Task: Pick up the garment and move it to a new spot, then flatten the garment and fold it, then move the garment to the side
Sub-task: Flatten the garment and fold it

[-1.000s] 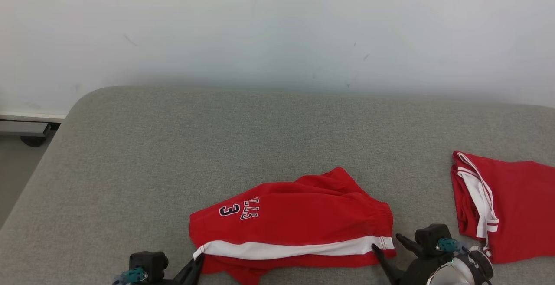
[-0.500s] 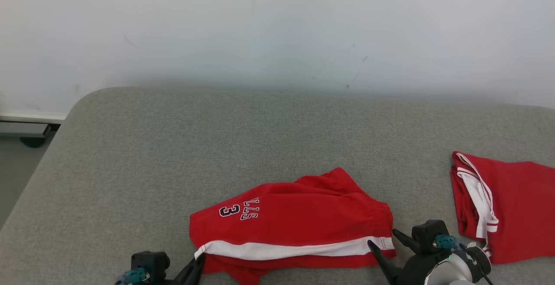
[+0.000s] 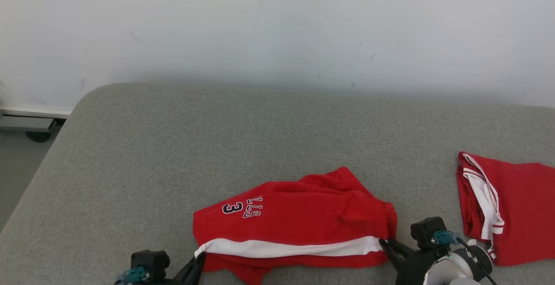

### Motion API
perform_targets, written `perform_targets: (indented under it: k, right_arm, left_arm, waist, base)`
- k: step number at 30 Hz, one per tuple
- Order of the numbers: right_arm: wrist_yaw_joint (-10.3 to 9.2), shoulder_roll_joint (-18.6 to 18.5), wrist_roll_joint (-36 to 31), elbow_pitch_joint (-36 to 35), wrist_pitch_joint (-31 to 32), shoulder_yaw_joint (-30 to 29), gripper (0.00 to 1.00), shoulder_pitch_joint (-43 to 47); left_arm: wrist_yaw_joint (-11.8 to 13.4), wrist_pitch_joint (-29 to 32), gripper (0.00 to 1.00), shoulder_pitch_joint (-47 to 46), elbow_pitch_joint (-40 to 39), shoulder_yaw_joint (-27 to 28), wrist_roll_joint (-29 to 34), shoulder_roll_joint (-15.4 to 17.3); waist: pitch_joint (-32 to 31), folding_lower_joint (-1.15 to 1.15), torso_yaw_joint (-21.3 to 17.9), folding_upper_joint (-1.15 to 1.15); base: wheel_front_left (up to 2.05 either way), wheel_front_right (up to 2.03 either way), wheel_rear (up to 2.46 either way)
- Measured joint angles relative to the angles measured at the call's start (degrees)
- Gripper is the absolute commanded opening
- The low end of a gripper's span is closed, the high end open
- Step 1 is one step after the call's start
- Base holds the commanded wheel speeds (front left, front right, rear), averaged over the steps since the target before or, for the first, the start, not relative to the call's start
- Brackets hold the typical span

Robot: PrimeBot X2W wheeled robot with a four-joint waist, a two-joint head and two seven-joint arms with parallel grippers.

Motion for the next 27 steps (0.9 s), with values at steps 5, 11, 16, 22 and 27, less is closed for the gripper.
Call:
perform_targets:
  k: [5,11,16,22,27]
  right_arm:
    - [-0.03,-0.7,0.8,-1.5,1.0,-0.7,0.00,0.0]
    - [-0.54,-1.2,3.0,-4.2,0.3,-3.3,0.00,0.0]
    - [-0.54,-0.8,7.0,-8.2,-2.4,-8.0,0.00,0.0]
    - [-0.44,-1.5,8.2,-9.5,-1.3,-9.0,0.00,-1.2]
    - [1.05,1.4,12.4,-4.6,4.2,-10.5,0.00,-10.8]
  left_arm:
    - [0.0,0.0,0.00,0.6,-0.4,0.9,0.0,0.2]
    - [0.0,-0.2,0.00,1.1,-1.0,1.3,0.0,0.8]
    - [0.0,-0.8,0.00,1.0,-3.6,2.1,0.5,2.7]
    - [-1.4,0.4,0.00,-2.3,-7.3,1.5,2.2,5.2]
    - [-8.5,6.3,0.00,-13.3,-6.7,4.4,-2.5,5.3]
  waist:
    - [0.4,0.00,-0.4,0.00]
    - [1.1,0.00,-1.3,0.00]
    - [1.8,0.00,-2.6,0.01]
    - [3.0,0.00,-4.3,0.01]
    - [5.4,0.00,-5.4,0.01]
  base:
    - [0.00,0.00,0.00]
    - [0.00,0.00,0.00]
    - [0.00,0.00,0.00]
    - [0.00,0.00,0.00]
    - [0.00,0.00,0.00]
